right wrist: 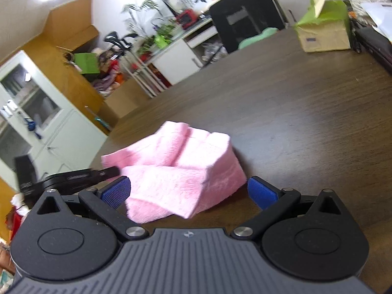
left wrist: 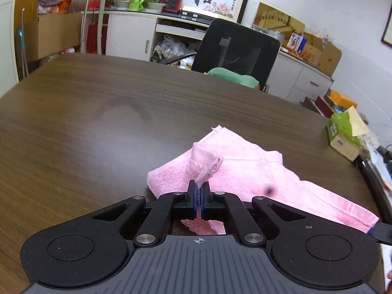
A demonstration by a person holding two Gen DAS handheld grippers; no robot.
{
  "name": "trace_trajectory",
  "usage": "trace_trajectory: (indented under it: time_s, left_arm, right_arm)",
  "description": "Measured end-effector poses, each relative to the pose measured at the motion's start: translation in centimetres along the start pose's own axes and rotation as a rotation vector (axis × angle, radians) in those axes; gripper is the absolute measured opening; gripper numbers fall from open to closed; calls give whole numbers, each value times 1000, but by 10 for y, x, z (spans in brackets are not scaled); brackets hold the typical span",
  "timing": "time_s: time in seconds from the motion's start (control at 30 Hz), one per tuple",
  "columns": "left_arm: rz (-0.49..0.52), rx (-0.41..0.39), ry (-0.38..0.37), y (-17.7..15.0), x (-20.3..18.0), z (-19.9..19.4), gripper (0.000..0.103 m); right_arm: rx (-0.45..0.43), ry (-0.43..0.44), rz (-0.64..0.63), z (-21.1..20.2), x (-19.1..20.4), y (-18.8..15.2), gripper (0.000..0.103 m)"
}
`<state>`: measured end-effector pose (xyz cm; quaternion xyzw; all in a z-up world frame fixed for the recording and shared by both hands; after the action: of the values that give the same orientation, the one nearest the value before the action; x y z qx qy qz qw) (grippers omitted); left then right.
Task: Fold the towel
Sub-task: 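Close the right tool on the towel edge while the left tool holds, then lift and spread the towel with both tools, then open both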
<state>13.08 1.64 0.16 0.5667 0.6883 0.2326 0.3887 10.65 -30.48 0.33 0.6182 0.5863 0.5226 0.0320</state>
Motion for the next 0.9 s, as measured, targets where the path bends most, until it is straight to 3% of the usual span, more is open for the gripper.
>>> trace_trajectory:
  time_s: [0.03,0.07,0.1,0.23,0.33,0.5,0.63,0.8,0.9]
  left_arm:
    - [-6,0,-4,-1,2,0,1]
    - [-11,-1,-7,-1,3,1,2]
    - [-16,-2,-9,-2,4,1,2]
    - [-43,-5,-22,-1,7,1,2]
    - [-58,-9,-34,1,6,0,2]
    - [-151,-8,-80,6,8,-2,2]
    - [-262,-29,-115,21,12,2,2]
    - [-339,-47,-136,64,4,17,1]
    - [-371,-106,-179,95,-4,9,1]
  right_arm:
    - [-9,-7,2,-1,-1,0,75]
    - [-17,-14,3,-2,-2,1,54]
    - [-26,-21,5,-3,-3,1,46]
    - [-61,-50,12,-6,-6,3,21]
    - [-87,-71,17,-9,-9,4,10]
    - [-174,-82,-32,-24,0,6,7]
    - [-184,-73,1,-22,-3,15,7]
    - [-189,-78,45,-8,-7,43,7]
    - [-282,0,65,-6,11,82,7]
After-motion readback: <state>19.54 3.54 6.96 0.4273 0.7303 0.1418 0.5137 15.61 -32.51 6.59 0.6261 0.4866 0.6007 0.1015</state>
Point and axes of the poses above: each gripper's, at about its wrist camera, not at the fingertips, and z roughly the way its jaws point, x to its left, y to its top, the point moved 5 cm from there along z, roughly the way its jaws point, and after that the axes turned 6 degrees about -x, right-handed, at the moved point
